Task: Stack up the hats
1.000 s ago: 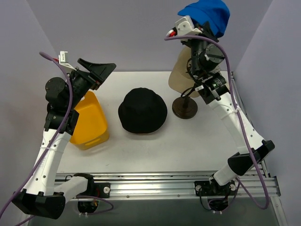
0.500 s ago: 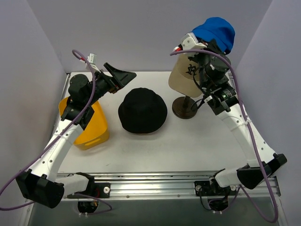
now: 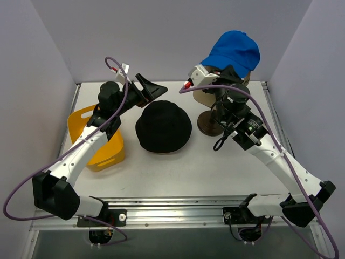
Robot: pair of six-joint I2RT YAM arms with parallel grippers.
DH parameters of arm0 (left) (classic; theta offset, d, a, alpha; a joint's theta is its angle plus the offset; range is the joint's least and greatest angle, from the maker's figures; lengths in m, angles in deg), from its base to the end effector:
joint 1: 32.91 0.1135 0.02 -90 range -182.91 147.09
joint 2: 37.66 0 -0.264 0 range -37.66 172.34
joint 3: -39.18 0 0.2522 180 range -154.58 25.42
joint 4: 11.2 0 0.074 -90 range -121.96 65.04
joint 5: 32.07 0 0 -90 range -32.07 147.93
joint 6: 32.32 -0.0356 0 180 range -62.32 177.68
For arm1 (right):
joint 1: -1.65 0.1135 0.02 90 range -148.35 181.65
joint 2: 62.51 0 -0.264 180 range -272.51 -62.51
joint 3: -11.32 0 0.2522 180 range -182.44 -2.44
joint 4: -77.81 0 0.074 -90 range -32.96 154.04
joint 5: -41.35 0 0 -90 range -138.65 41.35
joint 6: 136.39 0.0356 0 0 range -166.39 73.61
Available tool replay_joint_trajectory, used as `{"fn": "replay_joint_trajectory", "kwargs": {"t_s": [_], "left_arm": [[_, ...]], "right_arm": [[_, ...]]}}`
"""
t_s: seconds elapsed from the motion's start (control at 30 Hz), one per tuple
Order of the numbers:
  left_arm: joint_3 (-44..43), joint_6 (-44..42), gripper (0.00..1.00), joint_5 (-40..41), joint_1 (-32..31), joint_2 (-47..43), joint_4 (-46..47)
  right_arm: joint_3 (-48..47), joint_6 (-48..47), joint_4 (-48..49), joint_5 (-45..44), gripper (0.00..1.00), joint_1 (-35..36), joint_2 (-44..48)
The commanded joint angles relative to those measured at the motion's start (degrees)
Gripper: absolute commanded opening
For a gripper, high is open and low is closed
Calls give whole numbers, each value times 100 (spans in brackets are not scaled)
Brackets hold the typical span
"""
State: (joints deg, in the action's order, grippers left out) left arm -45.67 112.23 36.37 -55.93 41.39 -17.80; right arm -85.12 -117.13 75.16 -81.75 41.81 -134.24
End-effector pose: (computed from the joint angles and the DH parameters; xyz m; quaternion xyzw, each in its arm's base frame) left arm 0.2966 -0.1403 0.3967 -0.0636 0.7088 -0.5359 0.4542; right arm 0.2132 0.1545 0.5086 -0.3072 0.4983 -0.3632 0.7249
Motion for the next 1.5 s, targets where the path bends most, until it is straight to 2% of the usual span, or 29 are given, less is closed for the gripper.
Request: {"fn": "replay_joint_trajectory", "kwargs": {"t_s": [0.0, 0.17, 0.47, 1.2, 1.27, 1.3, 1.4, 1.47], "left_arm": [[-239, -128, 95, -146, -18, 41, 462], [-177, -155, 95, -111, -26, 41, 479], [-177, -181, 95, -111, -18, 120, 471], [-291, -137, 95, -85, -26, 217, 453], [-335, -163, 95, -68, -26, 199, 427], [-361, -189, 95, -59, -26, 208, 418], [-555, -234, 95, -76, -26, 269, 348], [-669, -260, 95, -120, -35, 366, 287]], "right_arm": [[59, -256, 172, -433, 0, 132, 36], [128, -317, 14, -1144, 0, 500, -192], [506, -449, -74, -1822, 0, 984, -141], [1262, 675, -777, -1822, 0, 1055, 176], [1254, 763, -856, -1866, 4, 1055, 237], [1236, 833, -909, -1797, 10, 1072, 273], [1131, 1158, -1128, -1665, 21, 1151, 378], [1060, 1431, -1550, -1717, 24, 1213, 370]]}}
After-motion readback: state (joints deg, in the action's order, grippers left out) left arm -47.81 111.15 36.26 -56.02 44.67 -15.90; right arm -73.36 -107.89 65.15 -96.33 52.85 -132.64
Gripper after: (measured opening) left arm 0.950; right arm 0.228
